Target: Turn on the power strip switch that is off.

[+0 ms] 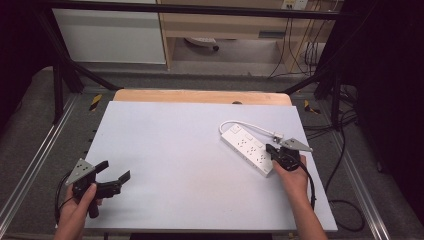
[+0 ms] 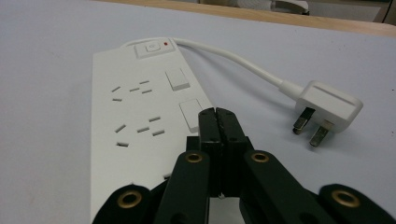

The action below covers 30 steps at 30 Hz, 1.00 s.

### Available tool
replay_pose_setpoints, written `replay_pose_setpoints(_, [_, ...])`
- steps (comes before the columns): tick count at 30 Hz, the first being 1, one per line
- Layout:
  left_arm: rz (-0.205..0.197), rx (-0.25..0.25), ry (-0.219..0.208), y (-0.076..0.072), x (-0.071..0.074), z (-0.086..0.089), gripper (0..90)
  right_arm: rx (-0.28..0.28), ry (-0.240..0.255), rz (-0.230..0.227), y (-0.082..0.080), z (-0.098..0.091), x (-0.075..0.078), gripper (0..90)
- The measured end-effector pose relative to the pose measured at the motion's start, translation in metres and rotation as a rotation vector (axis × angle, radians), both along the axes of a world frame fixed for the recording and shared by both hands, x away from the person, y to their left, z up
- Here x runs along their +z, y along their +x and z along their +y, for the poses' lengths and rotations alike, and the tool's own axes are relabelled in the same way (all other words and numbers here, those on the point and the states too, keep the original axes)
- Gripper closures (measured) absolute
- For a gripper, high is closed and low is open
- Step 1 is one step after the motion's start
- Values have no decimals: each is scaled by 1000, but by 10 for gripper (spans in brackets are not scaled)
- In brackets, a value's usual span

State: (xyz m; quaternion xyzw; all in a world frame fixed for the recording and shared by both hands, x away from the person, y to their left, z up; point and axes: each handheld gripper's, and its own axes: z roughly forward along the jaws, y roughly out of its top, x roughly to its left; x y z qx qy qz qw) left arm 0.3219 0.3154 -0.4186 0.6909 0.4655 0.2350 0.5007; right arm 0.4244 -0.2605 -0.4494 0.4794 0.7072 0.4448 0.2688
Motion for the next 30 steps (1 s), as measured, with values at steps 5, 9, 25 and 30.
replay_pose_setpoints(5, [0,1,-2,0,0,0,59,1,-1,2,1,0,-1,900])
replay_pose_setpoints(9, [0,1,-1,0,0,0,59,3,-2,5,1,2,-2,900])
replay_pose_setpoints(25, [-1,-1,1,0,0,0,59,6,-7,8,2,3,-4,900])
replay_pose_setpoints(30, [-1,-1,1,0,0,0,59,8,-7,8,2,3,-4,900])
